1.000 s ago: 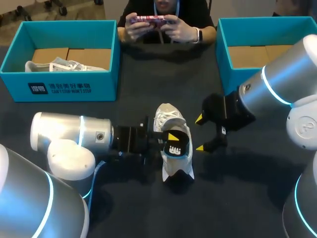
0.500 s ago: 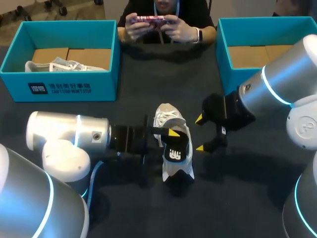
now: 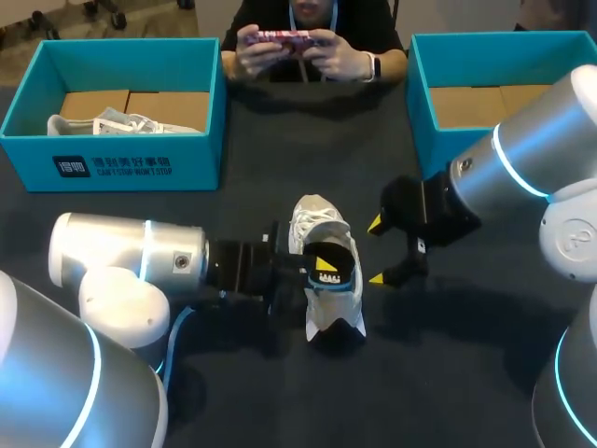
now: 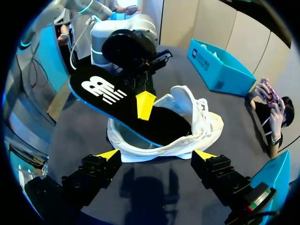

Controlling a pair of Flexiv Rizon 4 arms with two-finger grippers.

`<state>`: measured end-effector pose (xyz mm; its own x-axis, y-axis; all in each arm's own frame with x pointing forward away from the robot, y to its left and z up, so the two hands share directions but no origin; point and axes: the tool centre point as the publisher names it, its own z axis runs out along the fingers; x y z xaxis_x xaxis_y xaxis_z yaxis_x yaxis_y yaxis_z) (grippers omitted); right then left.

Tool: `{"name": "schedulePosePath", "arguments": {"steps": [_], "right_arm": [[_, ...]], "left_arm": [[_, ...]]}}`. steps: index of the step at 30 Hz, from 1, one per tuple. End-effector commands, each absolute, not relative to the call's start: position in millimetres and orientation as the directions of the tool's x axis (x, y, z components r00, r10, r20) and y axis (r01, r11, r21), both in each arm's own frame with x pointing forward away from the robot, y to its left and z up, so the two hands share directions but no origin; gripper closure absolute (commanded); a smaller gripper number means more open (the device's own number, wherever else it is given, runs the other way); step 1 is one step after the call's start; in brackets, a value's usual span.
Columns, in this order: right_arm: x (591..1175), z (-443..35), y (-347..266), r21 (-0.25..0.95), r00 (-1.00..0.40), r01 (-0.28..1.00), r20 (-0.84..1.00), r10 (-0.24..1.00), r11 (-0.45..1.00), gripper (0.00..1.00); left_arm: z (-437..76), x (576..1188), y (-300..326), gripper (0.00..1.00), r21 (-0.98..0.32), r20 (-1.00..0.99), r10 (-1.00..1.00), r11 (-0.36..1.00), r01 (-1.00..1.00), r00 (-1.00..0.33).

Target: Take the shoe out of the shoebox, open the shoe tongue, remove and reinsert the insole, then place the shoe into the shoebox

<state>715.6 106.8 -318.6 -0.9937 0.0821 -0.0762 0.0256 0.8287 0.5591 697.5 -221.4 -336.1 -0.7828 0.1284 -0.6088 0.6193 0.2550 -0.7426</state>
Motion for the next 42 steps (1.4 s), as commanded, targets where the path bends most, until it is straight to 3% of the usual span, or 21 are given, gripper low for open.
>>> {"name": "schedulePosePath", "arguments": {"steps": [1,21,22,23,24,32,40,42], "right_arm": [[714.7,-319.3,107.1,0.560,-0.993,0.025,-0.078,0.083,0.828,0.00],[714.7,-319.3,107.1,0.560,-0.993,0.025,-0.078,0.083,0.828,0.00],[714.7,-319.3,107.1,0.560,-0.993,0.025,-0.078,0.083,0.828,0.00],[714.7,-319.3,107.1,0.560,-0.993,0.025,-0.078,0.083,0.828,0.00],[714.7,-319.3,107.1,0.560,-0.993,0.025,-0.078,0.083,0.828,0.00],[714.7,-319.3,107.1,0.560,-0.993,0.025,-0.078,0.083,0.828,0.00],[714.7,-319.3,107.1,0.560,-0.993,0.025,-0.078,0.083,0.828,0.00],[714.7,-319.3,107.1,0.560,-0.993,0.025,-0.078,0.083,0.828,0.00]], "left_arm": [[-342.9,701.8,-228.9,1.00,-0.733,-0.614,0.131,0.271,0.624,-0.779],[-362.4,724.0,-226.1,1.00,-0.689,-0.640,0.131,0.340,0.640,-0.758],[-361.1,724.3,-226.1,0.95,-0.690,-0.639,0.130,0.340,0.639,-0.758],[-359.2,723.6,-226.4,0.83,-0.690,-0.640,0.129,0.337,0.640,-0.758],[-356.9,722.3,-226.9,0.79,-0.690,-0.641,0.131,0.332,0.643,-0.756],[-337.6,711.1,-222.9,0.70,-0.692,-0.652,0.134,0.298,0.657,-0.747],[-327.2,701.4,-217.7,0.73,-0.686,-0.661,0.150,0.278,0.673,-0.735],[-328.1,700.0,-217.3,0.78,-0.685,-0.661,0.151,0.278,0.673,-0.735]]}}
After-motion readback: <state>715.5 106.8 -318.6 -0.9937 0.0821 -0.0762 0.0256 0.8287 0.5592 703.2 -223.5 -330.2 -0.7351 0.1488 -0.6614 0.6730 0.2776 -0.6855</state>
